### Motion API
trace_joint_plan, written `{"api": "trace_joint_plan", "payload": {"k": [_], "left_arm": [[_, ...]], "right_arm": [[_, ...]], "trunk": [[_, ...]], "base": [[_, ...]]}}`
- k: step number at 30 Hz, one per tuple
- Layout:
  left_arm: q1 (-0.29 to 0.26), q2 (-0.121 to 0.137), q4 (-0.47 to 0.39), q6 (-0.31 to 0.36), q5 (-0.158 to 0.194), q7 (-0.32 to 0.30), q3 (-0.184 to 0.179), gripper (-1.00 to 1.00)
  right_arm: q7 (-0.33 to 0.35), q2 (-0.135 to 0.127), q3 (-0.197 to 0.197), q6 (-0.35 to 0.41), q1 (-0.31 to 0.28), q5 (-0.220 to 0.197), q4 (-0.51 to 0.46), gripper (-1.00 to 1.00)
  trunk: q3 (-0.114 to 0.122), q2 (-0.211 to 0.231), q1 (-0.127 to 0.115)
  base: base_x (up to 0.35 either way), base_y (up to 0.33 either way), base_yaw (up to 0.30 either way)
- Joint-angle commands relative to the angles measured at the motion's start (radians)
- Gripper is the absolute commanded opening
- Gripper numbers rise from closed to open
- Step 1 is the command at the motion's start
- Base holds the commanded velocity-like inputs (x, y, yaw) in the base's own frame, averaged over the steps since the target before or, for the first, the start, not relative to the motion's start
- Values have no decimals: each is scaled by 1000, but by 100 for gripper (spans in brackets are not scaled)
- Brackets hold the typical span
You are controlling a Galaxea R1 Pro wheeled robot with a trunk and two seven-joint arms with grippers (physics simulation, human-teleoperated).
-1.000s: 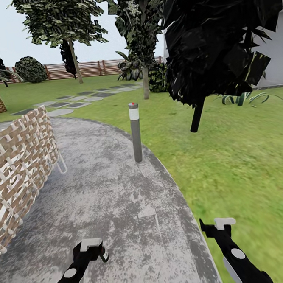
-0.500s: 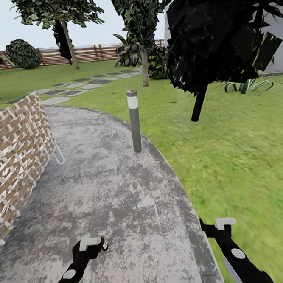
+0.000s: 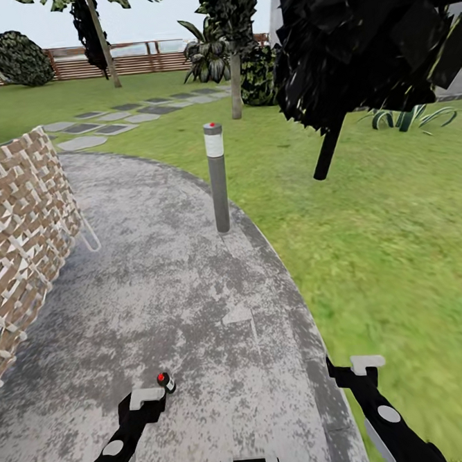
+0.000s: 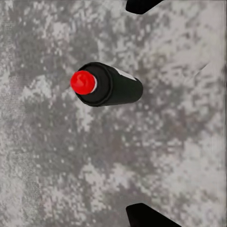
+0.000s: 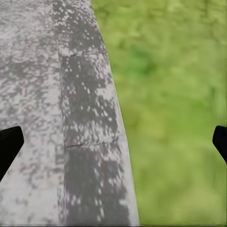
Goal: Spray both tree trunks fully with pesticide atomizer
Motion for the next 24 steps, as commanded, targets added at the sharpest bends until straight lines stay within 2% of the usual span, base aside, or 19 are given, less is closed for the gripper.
{"api": "trace_joint_plan", "payload": {"k": [1, 7, 20, 24], "left_arm": [[0, 0, 0, 0, 0, 0, 0, 100], [0, -4, -4, -57, -1, 3, 0, 100], [0, -3, 0, -65, 1, 3, 2, 100], [0, -3, -1, -67, 0, 2, 0, 100]], "right_arm": [[0, 0, 0, 0, 0, 0, 0, 100], [0, 0, 0, 0, 0, 0, 1, 100], [-2, 0, 0, 0, 0, 0, 0, 100], [-2, 0, 0, 0, 0, 0, 0, 100]], "trunk": [[-6, 0, 0], [-38, -2, 3], [-92, -5, 9], [-92, -5, 9]], "base": [[0, 0, 0], [0, 0, 0], [0, 0, 0], [0, 0, 0]]}}
